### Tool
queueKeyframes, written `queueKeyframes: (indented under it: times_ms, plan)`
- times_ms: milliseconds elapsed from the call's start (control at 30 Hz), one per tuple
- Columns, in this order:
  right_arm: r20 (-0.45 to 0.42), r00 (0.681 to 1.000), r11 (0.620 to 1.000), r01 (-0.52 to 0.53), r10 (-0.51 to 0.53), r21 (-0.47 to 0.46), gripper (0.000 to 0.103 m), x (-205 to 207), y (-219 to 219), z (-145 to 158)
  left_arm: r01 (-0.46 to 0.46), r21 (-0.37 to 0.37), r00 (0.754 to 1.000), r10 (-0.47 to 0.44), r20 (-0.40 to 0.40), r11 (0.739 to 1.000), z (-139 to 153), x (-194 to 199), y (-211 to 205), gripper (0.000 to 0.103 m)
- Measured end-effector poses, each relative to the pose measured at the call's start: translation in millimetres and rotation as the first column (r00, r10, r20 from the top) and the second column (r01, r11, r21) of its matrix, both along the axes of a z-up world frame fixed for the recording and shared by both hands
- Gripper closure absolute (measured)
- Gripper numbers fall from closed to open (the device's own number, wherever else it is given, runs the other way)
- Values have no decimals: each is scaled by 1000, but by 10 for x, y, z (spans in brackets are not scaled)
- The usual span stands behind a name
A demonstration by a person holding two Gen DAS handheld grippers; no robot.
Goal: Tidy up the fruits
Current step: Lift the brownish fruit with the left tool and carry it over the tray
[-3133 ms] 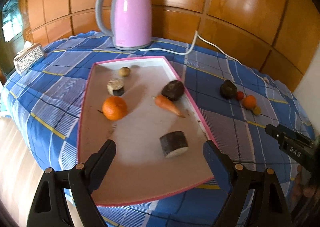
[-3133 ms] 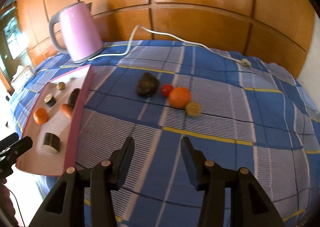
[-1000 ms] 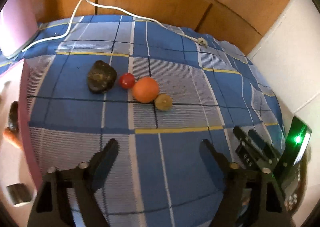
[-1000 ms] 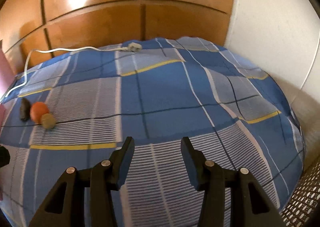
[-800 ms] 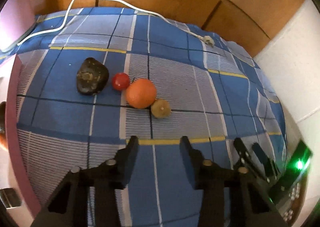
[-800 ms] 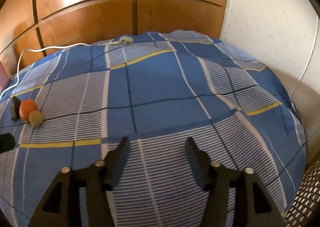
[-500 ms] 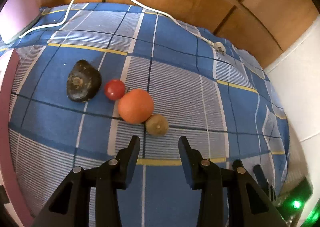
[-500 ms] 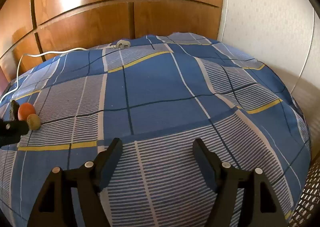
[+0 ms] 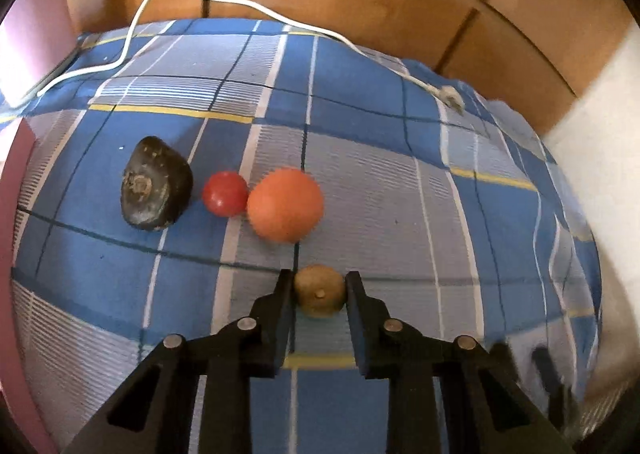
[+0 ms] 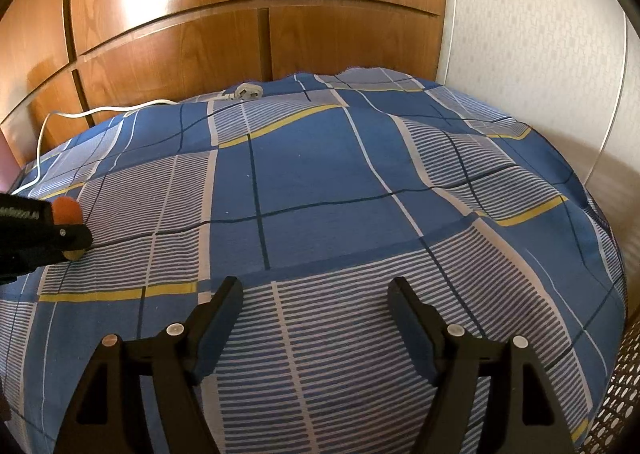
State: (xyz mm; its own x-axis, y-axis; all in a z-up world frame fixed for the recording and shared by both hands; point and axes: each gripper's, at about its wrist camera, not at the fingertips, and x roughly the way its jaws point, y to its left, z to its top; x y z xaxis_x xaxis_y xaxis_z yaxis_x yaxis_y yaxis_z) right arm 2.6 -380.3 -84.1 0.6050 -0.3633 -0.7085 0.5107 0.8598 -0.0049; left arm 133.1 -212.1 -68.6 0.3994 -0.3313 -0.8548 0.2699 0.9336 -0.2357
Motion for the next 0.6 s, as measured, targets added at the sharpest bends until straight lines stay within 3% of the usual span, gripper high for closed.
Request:
queueKeyframes:
  times_ms: [167, 333, 600]
  plan:
    - [2, 1000, 1000, 0, 0, 0, 27, -3, 3, -1, 104, 46, 991, -107, 76, 994, 6, -337, 210, 77]
    - [2, 1000, 1000, -6, 6, 6, 25, 2, 0, -3, 183, 100, 957, -201, 208, 978, -69, -611, 317, 76]
    - [-11, 1000, 1000, -5, 4, -8, 25, 16, 23, -7, 196, 73, 946, -208, 250, 978, -107, -625, 373, 75]
